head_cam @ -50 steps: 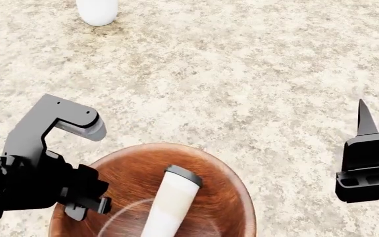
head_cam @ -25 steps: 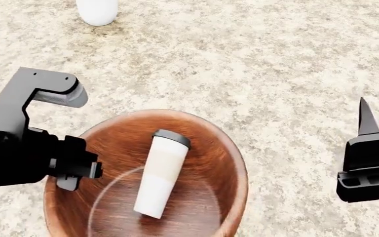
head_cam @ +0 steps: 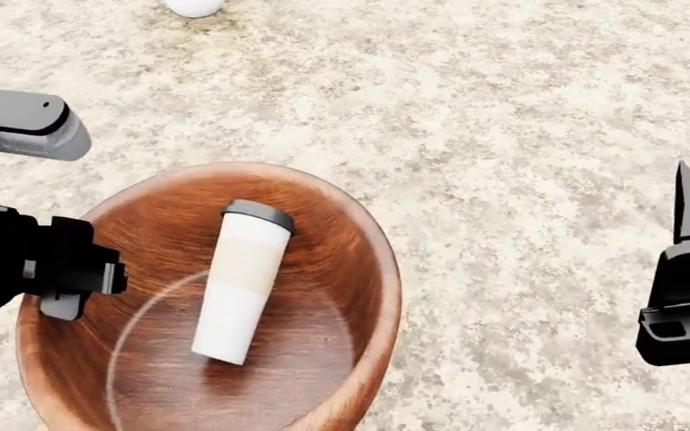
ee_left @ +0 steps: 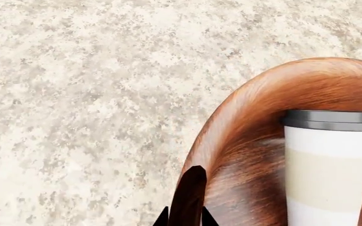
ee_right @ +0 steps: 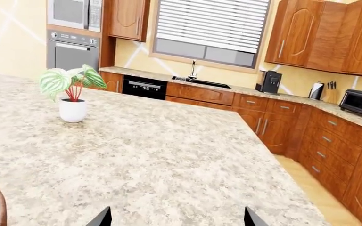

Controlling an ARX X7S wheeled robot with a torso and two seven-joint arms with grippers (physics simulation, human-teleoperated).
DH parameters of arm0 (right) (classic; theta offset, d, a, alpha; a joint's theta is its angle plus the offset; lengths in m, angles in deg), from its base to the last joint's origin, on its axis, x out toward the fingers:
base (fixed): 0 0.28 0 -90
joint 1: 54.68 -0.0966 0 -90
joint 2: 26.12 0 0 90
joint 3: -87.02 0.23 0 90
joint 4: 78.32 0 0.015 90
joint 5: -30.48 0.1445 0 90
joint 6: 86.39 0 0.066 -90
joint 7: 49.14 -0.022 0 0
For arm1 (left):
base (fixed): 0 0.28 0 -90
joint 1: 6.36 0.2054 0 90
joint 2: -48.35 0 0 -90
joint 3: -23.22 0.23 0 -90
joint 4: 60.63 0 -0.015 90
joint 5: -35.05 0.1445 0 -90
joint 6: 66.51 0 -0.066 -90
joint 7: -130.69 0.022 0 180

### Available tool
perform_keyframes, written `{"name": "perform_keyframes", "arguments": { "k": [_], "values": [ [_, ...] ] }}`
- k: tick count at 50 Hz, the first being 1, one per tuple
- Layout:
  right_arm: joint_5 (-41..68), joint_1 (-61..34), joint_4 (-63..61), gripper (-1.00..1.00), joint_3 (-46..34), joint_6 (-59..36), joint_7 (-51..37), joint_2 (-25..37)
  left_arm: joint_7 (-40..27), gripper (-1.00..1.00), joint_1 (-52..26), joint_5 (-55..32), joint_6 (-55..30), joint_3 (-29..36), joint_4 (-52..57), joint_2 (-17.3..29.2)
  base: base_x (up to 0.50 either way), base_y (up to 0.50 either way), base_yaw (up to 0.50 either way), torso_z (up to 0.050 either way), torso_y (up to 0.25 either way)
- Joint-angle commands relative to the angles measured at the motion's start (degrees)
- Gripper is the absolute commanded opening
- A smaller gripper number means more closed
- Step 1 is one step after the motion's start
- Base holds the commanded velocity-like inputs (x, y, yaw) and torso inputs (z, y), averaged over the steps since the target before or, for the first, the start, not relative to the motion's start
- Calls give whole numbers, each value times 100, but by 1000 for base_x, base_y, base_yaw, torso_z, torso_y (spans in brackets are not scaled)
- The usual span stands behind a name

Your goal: Place the cup inside the bowl on the dining table and move the bowl to any counter.

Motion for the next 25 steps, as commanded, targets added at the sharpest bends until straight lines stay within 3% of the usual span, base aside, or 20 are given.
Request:
{"name": "perform_keyframes", "arguments": {
  "k": [1, 9, 25],
  "values": [
    [173, 281, -97, 100, 409, -46, 94, 28, -39, -100, -181, -142, 67, -17, -102, 82, -476, -102, 0, 0, 0],
    [181, 396, -76, 100, 547, -53, 120, 33, -88, -100, -226, -281, 64, 9, -148, 80, -352, -385, 0, 2, 0],
    [215, 626, -94, 100, 845, -12, 264, -76, -48, -100, -415, -258, 102, 45, -240, 29, -102, -500, 0, 0, 0]
  ]
}}
